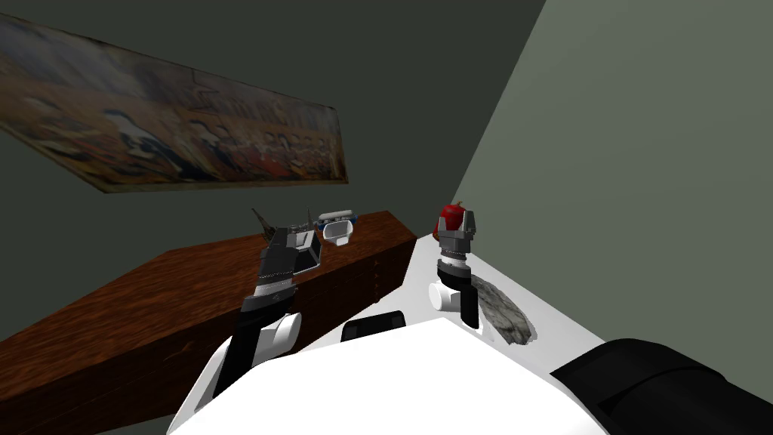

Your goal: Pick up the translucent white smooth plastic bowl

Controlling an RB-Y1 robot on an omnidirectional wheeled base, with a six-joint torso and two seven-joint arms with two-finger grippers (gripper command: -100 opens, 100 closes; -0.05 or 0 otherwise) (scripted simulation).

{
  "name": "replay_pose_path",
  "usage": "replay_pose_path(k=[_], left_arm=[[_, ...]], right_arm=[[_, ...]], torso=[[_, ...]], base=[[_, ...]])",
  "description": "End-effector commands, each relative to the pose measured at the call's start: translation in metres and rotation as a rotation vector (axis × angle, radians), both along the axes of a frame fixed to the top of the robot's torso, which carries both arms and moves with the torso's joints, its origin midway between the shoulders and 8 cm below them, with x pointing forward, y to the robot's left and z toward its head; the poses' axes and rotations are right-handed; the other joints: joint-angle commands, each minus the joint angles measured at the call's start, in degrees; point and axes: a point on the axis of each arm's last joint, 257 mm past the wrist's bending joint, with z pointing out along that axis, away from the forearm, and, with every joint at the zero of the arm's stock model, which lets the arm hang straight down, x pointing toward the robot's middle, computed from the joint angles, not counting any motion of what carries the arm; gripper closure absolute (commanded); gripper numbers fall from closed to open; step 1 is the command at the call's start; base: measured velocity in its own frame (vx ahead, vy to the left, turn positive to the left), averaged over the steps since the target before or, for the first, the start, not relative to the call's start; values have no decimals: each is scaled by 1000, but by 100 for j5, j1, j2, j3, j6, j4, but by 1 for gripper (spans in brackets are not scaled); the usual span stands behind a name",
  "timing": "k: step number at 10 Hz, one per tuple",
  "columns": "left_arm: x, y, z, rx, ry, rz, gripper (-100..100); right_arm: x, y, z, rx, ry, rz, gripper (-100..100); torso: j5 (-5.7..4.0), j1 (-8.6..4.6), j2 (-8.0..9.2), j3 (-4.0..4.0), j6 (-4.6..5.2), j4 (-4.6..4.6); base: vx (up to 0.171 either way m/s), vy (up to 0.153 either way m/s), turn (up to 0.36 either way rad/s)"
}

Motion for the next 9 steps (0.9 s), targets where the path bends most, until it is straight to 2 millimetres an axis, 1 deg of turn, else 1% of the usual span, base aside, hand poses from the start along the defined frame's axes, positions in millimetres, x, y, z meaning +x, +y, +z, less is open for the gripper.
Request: replay_pose_path(k=[1,3,6,7,9], left_arm=[[4,1,-3,11,19,-12,-100],[11,6,-11,18,61,-28,-100],[27,20,-27,11,143,-53,-100],[29,21,-29,8,155,-50,-100],[41,35,-39,-7,216,-62,-100]], right_arm=[[0,0,0,0,0,0,0],[0,0,0,0,0,0,0],[0,0,0,0,0,0,0],[0,0,0,0,0,0,0],[0,0,0,0,0,0,0]], torso=[[0,0,0,0,0,0],[-2,-8,6,3,1,1],[-5,-20,19,11,1,4],[-5,-25,25,14,1,5],[-4,-16,17,10,1,4]], base=[[-8,-11,-20],[-28,-33,-41],[-57,-62,-65],[-47,-50,-19],[-48,-55,-68]])
